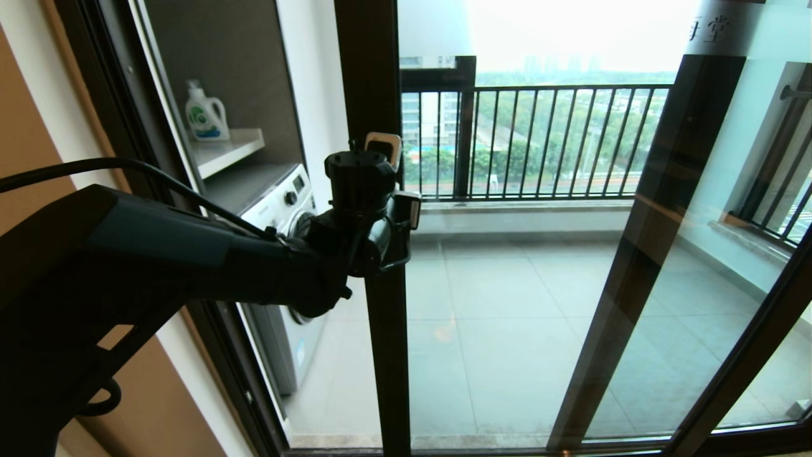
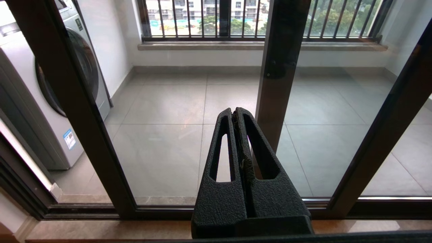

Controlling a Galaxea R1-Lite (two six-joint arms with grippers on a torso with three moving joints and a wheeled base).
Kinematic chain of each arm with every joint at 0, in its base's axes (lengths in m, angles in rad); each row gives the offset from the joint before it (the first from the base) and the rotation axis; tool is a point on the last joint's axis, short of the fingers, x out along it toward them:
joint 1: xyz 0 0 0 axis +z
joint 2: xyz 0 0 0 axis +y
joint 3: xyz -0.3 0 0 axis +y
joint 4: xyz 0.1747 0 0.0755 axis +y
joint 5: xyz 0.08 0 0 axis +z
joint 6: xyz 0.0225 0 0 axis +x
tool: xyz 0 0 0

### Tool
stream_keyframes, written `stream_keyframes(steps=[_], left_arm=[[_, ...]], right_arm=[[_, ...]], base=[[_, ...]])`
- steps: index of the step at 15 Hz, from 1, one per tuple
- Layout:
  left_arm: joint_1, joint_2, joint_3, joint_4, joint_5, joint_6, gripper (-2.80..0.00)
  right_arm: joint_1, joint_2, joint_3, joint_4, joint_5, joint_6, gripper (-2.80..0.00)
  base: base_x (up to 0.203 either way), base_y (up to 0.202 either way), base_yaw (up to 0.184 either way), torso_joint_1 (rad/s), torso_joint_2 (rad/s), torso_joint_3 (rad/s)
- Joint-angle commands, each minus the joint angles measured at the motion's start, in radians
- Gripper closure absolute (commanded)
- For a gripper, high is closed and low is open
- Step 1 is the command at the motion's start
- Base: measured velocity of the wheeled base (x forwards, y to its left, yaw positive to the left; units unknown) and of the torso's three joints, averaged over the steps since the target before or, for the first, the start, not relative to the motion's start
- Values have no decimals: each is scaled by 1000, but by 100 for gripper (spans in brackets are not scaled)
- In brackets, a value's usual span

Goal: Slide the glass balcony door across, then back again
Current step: Close the slid door

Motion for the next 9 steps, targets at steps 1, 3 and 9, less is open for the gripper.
stream_keyframes(steps=[1,3,9], left_arm=[[8,-13,3,-11,-2,-1,0],[12,-25,38,-46,-2,1,0],[44,-55,162,-165,-8,2,0]], right_arm=[[0,1,12,0,1,-1,0],[0,1,12,0,1,-1,0],[0,1,12,0,1,-1,0]], base=[[0,0,0,0,0,0],[0,0,0,0,0,0],[0,0,0,0,0,0]])
